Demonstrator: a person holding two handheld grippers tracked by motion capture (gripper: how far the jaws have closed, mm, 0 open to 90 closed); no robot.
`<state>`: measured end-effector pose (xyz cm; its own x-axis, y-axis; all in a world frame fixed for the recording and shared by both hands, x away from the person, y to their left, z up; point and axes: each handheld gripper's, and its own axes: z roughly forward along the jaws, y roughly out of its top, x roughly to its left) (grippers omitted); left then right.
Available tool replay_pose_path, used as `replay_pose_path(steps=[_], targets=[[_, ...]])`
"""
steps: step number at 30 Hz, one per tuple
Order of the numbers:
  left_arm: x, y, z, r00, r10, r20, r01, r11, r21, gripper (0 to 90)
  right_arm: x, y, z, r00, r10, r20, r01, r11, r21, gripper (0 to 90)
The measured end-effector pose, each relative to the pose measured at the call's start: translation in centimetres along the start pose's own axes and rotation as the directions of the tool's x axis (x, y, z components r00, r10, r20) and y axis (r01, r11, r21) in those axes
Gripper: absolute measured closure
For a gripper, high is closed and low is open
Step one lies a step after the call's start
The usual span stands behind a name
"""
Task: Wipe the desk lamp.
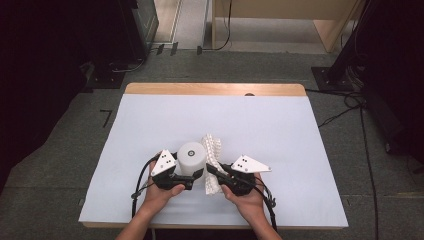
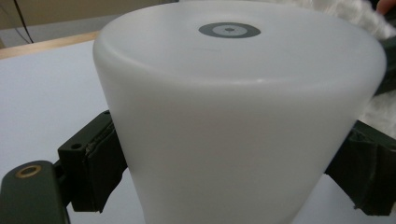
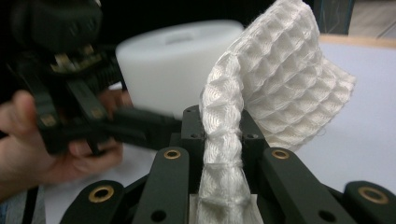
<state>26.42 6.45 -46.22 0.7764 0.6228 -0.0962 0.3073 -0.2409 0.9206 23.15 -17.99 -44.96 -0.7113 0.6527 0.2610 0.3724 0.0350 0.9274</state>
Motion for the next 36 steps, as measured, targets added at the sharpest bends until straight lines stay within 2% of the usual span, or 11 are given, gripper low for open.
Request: replay_pose_path(steps=[4, 9, 12, 14, 16, 17, 19, 24, 26, 33, 36], targets=[[0.1, 0.0, 0.0, 1.0, -0.002, -0.007, 0.002, 1.0, 0.003, 8.9, -0.2, -0.3, 0.2, 1.0, 0.003, 0.0, -0.003, 1.0, 0.007, 78.2], [0.5, 0.3, -0.6, 0.9996, -0.018, -0.024, 0.016, 0.9982, -0.057, 8.8, -0.8, -1.9, 1.4, 0.9997, 0.022, 0.014, -0.023, 0.996, 0.088, 78.3], [0.7, 0.3, -0.8, 0.9991, -0.022, -0.038, 0.019, 0.9967, -0.079, 8.8, -1.0, -2.0, 1.4, 0.9994, 0.028, 0.022, -0.03, 0.996, 0.086, 78.3], [1.0, 0.2, -0.8, 0.9971, -0.009, -0.075, 0.002, 0.995, -0.1, 8.8, -1.3, -1.7, 1.0, 0.9989, 0.026, 0.038, -0.029, 0.998, 0.065, 78.3], [1.0, 0.0, -0.5, 0.9925, 0.015, -0.122, -0.025, 0.9958, -0.088, 8.8, -1.5, -1.5, 0.7, 0.9982, 0.034, 0.049, -0.037, 0.998, 0.054, 78.2], [1.0, 0.0, -0.5, 0.9925, 0.015, -0.122, -0.025, 0.9958, -0.088, 8.8, -1.7, -1.5, 0.5, 0.9975, 0.038, 0.06, -0.041, 0.998, 0.048, 78.3], [1.2, -0.5, -0.2, 0.9858, 0.045, -0.162, -0.055, 0.9968, -0.058, 8.8, -2.1, -1.4, 0.2, 0.9962, 0.044, 0.075, -0.048, 0.998, 0.041, 78.3], [1.1, -0.8, 0.1, 0.9827, 0.072, -0.171, -0.08, 0.9961, -0.037, 8.8, -2.6, -1.4, -0.1, 0.9942, 0.053, 0.093, -0.057, 0.998, 0.032, 78.3], [1.1, -1.0, 0.3, 0.9811, 0.091, -0.171, -0.095, 0.9954, -0.011, 8.8, -2.7, -1.3, -0.2, 0.9938, 0.061, 0.093, -0.064, 0.997, 0.033, 78.3], [1.5, -1.3, 0.3, 0.9859, 0.062, -0.155, -0.062, 0.9981, 0.008, 8.6, -2.6, -1.4, -0.1, 0.9942, 0.055, 0.093, -0.058, 0.998, 0.035, 78.3], [1.5, -1.4, 0.2, 0.9858, 0.048, -0.161, -0.047, 0.9988, 0.01, 8.3, -2.7, -1.4, -0.1, 0.994, 0.056, 0.095, -0.059, 0.998, 0.036, 78.2]])
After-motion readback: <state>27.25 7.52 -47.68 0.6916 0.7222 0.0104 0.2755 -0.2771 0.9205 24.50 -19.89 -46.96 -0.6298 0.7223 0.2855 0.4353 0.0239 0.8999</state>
